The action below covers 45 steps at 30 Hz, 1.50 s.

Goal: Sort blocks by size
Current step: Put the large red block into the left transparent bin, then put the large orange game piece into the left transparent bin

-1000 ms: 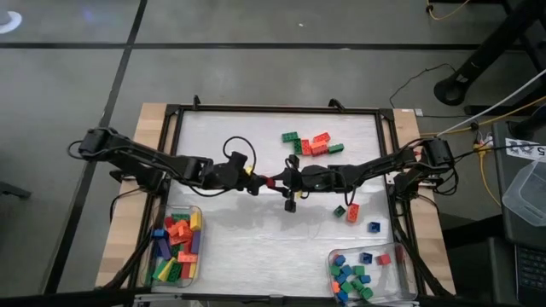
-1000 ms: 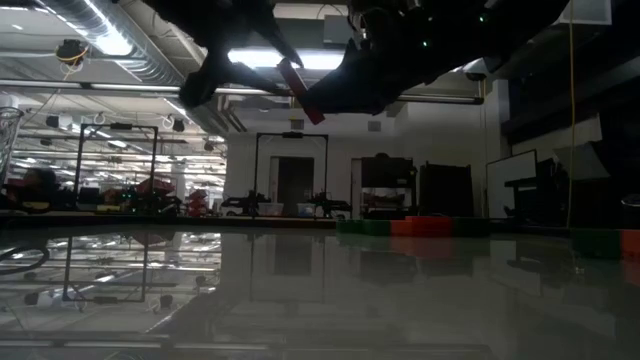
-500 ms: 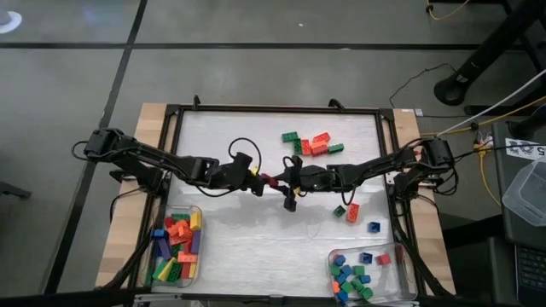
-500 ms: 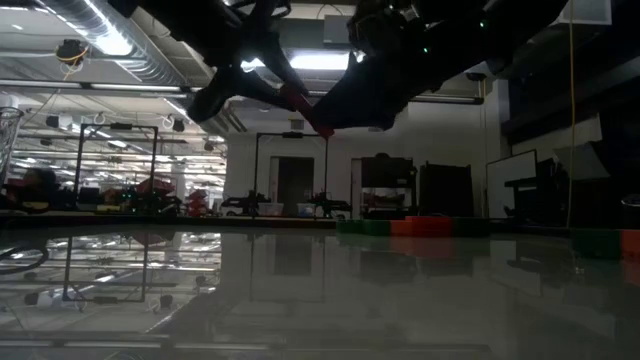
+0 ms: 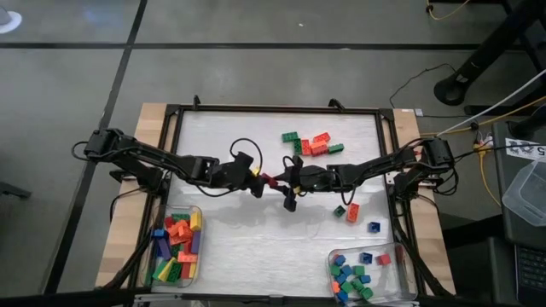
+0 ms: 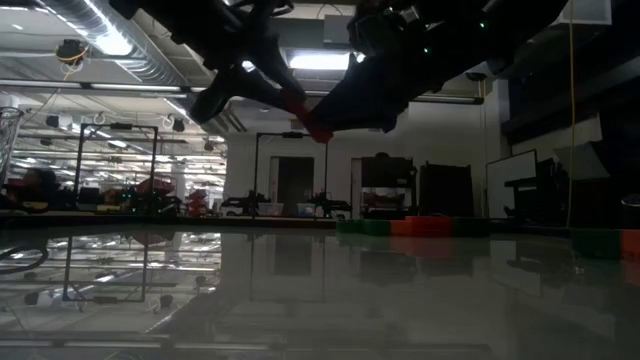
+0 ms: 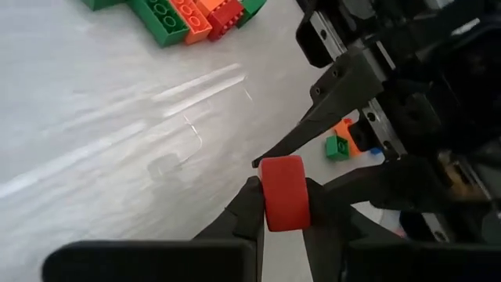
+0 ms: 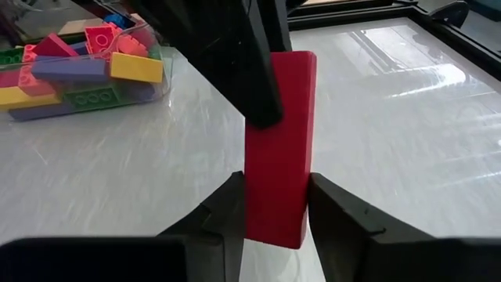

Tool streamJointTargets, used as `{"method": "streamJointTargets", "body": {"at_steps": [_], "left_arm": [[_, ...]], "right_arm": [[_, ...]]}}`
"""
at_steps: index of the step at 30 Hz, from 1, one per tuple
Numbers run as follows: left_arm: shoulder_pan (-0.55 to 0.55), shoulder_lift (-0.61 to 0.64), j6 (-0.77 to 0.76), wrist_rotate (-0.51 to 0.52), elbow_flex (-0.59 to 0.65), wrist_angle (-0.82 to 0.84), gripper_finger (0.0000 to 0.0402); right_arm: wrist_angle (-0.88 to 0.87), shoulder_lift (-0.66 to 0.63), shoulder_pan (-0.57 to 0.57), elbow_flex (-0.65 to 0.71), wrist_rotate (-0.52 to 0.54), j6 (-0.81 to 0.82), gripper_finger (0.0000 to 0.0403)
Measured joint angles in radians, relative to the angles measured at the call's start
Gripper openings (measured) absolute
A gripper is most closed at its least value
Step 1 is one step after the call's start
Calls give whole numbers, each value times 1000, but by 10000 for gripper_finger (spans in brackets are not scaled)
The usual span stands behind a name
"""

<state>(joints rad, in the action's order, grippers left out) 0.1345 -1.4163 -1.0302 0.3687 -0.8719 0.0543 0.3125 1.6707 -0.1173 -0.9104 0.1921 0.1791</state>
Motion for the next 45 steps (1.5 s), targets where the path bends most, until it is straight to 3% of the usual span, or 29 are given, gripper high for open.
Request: {"method": "streamJointTargets", "body": {"at_steps": [9,12,15,19,22,25,34,39,45], "left_arm": [[0,48,156,-13,0,69,44],[-1,109,203,-68,0,134,46],[2,195,255,-193,0,222,43],[22,325,246,-461,0,377,45],[74,412,164,-645,0,509,51],[147,484,20,-728,0,621,53],[330,539,-295,-677,0,992,57],[369,514,-309,-607,0,1121,89],[377,479,-302,-585,0,1123,147]], "right_arm": [[-9,0,-1,0,-12,0,213],[-64,-11,-1,1,-54,-4,239],[-158,-49,-1,1,-110,-4,251],[-335,-117,-1,1,-135,-3,250],[-469,-174,-1,1,-165,9,244],[-591,-223,-1,1,-205,80,239],[-835,-296,-1,1,-291,448,237],[-1010,-296,-1,1,-310,623,237],[-1168,-296,-1,1,-310,824,237]]}}
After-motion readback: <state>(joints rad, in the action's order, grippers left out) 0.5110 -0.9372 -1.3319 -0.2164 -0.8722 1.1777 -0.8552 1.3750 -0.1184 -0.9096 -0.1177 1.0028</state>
